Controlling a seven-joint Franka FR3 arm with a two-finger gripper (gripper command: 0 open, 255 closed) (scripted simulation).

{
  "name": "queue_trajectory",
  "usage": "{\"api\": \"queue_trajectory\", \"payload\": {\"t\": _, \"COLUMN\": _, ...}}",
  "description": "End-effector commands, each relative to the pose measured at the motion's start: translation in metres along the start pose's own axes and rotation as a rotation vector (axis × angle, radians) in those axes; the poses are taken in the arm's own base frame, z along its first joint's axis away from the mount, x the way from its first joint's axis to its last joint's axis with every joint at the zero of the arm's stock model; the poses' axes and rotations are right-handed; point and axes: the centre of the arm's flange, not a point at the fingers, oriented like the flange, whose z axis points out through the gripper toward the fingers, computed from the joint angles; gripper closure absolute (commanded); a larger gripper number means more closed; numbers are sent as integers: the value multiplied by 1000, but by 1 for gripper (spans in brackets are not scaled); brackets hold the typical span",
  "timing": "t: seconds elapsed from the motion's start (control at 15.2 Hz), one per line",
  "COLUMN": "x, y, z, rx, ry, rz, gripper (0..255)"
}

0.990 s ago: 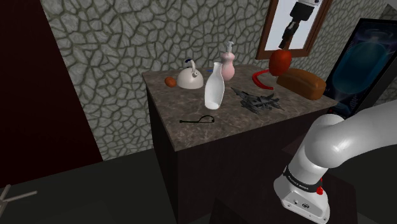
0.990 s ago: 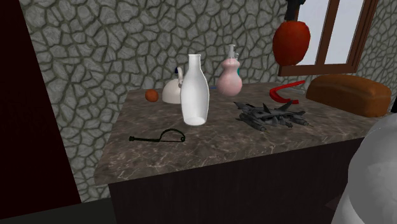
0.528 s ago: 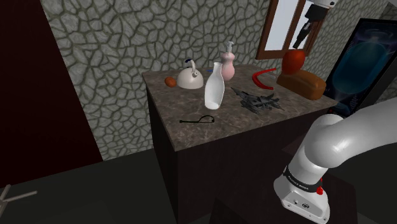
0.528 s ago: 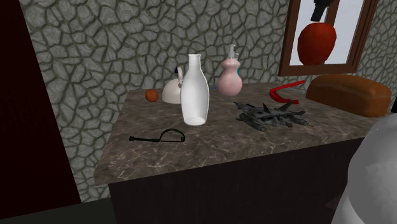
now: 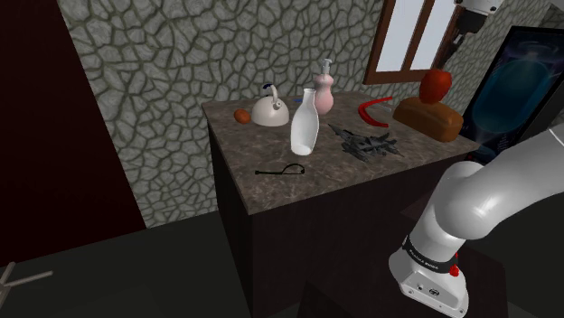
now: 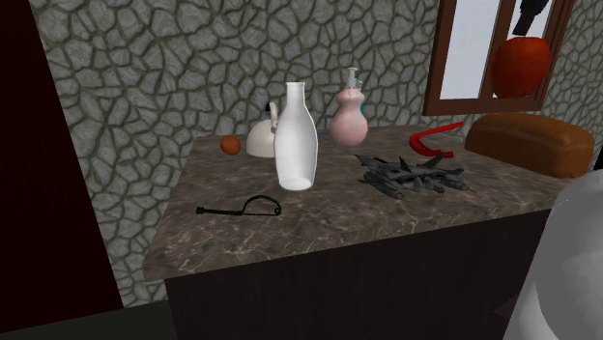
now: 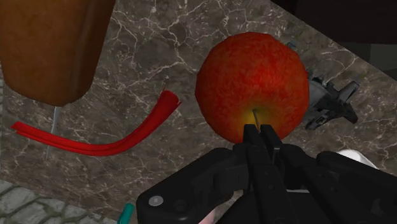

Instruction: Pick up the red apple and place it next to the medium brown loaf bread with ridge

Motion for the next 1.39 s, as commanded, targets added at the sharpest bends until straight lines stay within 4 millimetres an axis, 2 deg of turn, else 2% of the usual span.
{"api": "queue_trajectory", "payload": {"t": 0.0, "x": -14, "y": 20, "z": -6, "rx": -1, "ry": 0, "rz": -2, "gripper": 255}}
{"api": "queue_trajectory", "payload": {"t": 0.73, "x": -84, "y": 141, "z": -18, "rx": -1, "ry": 0, "rz": -2, "gripper": 255}}
{"api": "queue_trajectory", "payload": {"t": 1.32, "x": -94, "y": 140, "z": 28, "rx": -1, "ry": 0, "rz": -2, "gripper": 255}}
